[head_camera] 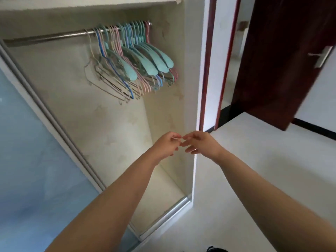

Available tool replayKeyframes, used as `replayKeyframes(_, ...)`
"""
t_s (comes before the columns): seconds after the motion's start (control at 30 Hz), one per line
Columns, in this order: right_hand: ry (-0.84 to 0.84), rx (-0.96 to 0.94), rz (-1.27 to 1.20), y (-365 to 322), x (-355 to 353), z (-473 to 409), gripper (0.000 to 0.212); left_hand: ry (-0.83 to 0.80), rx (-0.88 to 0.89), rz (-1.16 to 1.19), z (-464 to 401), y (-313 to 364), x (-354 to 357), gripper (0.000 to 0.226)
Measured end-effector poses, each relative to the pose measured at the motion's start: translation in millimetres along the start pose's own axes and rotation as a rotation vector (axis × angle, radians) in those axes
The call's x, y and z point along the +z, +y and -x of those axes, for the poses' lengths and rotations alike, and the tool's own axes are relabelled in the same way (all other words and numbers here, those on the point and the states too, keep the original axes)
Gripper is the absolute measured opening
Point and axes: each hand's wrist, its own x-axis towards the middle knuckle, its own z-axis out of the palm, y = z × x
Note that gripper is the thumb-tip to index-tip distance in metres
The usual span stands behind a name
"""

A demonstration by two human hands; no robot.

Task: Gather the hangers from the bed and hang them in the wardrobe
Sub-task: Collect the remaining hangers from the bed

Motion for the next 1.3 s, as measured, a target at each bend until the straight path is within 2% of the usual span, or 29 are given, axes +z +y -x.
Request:
replayKeyframes(0.17,0.217,0.197,-0.115,82,-81,92,0.020,-0.185,0.042,-0.075,12,17,114,0.030)
replayKeyframes(0.3,0.449,0.314,-0.239,146,-158,203,0.021,-0.428,0.086,-0.157,40,39,243,0.036)
replayKeyframes(0.5,0.738,0.499,-0.308,224,-256,398,0.022,-0.686,0.114,-0.051,140,83,455,0.025)
replayKeyframes(0.7,0.946,0.621,-0.452,272,-311,543,0.015,-0.871,0.187,-0.010,211,113,611,0.016)
replayKeyframes(0.97,1.209,0.744,-0.666,356,-366,657,0.023,-1.160,0.224,-0.144,255,137,782,0.017)
replayKeyframes(1.17,1.406,0.834,-0.795,422,-402,708,0.026,-1.354,0.265,-0.372,261,151,900,0.010)
replayKeyframes(1.3,1.543,0.902,-0.892,463,-403,746,0.031,-1.471,0.292,-0.511,285,160,965,0.011)
